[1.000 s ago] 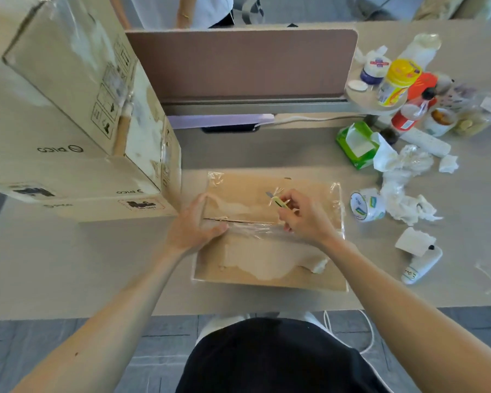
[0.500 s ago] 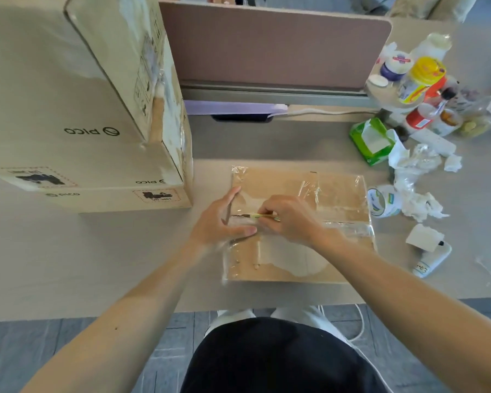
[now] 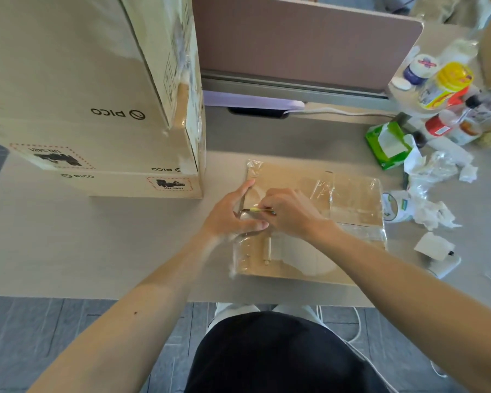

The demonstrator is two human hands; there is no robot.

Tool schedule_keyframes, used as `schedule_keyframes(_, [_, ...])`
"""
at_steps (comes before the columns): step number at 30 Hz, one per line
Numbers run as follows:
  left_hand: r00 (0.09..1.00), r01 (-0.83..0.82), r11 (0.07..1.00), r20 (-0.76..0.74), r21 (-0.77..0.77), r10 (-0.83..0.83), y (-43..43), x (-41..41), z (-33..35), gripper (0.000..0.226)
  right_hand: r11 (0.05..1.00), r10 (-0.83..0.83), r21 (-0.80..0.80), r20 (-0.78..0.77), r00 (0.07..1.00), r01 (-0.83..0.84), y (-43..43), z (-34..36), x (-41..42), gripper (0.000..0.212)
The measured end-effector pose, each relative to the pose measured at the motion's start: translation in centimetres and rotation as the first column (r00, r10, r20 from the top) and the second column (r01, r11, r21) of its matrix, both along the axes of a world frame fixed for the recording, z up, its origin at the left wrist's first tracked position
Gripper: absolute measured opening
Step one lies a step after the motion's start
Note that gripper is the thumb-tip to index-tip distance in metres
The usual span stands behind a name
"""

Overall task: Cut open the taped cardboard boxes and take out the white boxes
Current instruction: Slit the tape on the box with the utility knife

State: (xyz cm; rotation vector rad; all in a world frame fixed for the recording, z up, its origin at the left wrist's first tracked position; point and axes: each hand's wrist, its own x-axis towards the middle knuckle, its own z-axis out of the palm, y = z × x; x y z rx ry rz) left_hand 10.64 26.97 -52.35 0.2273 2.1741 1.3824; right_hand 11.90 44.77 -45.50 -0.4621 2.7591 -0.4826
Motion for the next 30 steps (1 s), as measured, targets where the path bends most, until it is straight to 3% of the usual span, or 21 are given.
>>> schedule_keyframes(4, [1.0,-0.01,1.0,0.013,0.022,0.01,-0.1,0.2,-0.2,0.105,0.997,0.045,0.058,0.04,0.998,-0.047,-0.6,0.8,-0.4,0.027])
schedule_keyframes(10, [1.0,-0.01,1.0,-0.009,0.017,0.01,-0.1,0.2,0.1,0.107,0.983,0.091,0.152,0.074,0.993,-0.102,-0.8,2.1,-0.8,0.018])
schedule_keyframes(20, [1.0,-0.012,1.0,-0.019,0.005,0.012,0.0,0.4,0.6,0.107,0.974,0.105,0.197,0.031,0.994,-0.109,3.4,2.8,0.6,0.02])
schedule_keyframes(30, [0.999,-0.009,0.997,-0.041,-0.07,0.006,0.1,0.2,0.3,0.109,0.963,0.045,0.26,0.09,0.995,-0.067,10.8,2.5,2.4,0.022])
